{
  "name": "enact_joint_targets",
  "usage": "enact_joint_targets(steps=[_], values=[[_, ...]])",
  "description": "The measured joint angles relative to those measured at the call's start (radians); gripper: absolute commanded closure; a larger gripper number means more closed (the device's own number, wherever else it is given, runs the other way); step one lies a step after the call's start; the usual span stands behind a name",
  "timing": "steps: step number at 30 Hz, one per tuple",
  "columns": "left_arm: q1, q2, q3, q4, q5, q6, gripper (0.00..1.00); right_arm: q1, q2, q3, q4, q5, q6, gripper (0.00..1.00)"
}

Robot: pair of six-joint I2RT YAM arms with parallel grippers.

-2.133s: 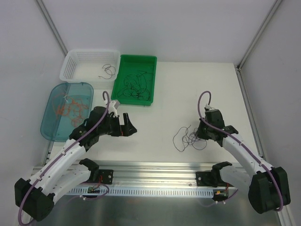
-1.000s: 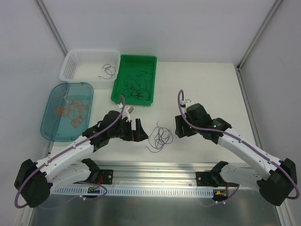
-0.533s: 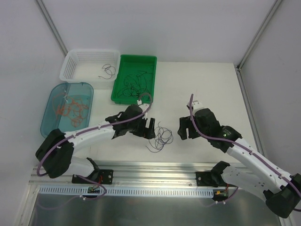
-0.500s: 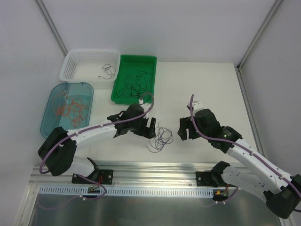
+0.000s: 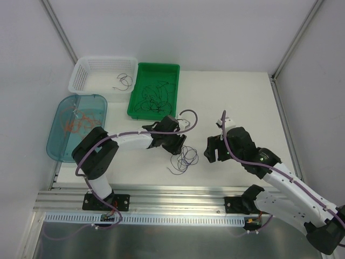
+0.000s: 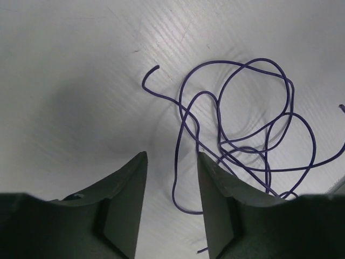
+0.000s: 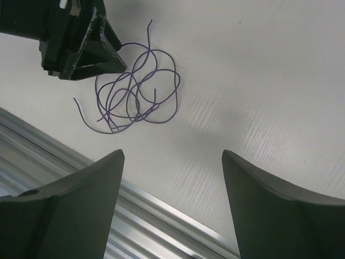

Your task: Untangle the cables

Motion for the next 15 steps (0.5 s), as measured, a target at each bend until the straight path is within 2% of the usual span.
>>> enact_joint_targets(steps=[2, 3, 5, 10, 15], values=[[-0.010, 0.019, 0.005, 0.005, 0.007, 0.003, 0.70, 0.000, 0.003, 0.000, 0.001, -0.008, 0.002, 0.23], [-0.015, 0.027, 0.006, 0.010, 0.010, 0.003, 0.84, 0.000, 0.006, 0.000, 0.002, -0.012, 0.004, 0.23], [-0.025, 0.033, 0.005, 0.011, 0.014, 0.000, 0.98, 0.000, 0.013, -0.009, 0.020, -0.021, 0.014, 0.23], [-0.036, -0.011, -0.012, 0.017, 0.008, -0.016, 1.00, 0.000, 0.060, -0.051, 0.084, -0.087, 0.080, 0.23], [-0.036, -0.225, -0.035, -0.072, -0.043, -0.064, 1.00, 0.000, 0.095, -0.098, 0.164, -0.111, 0.158, 0.23]])
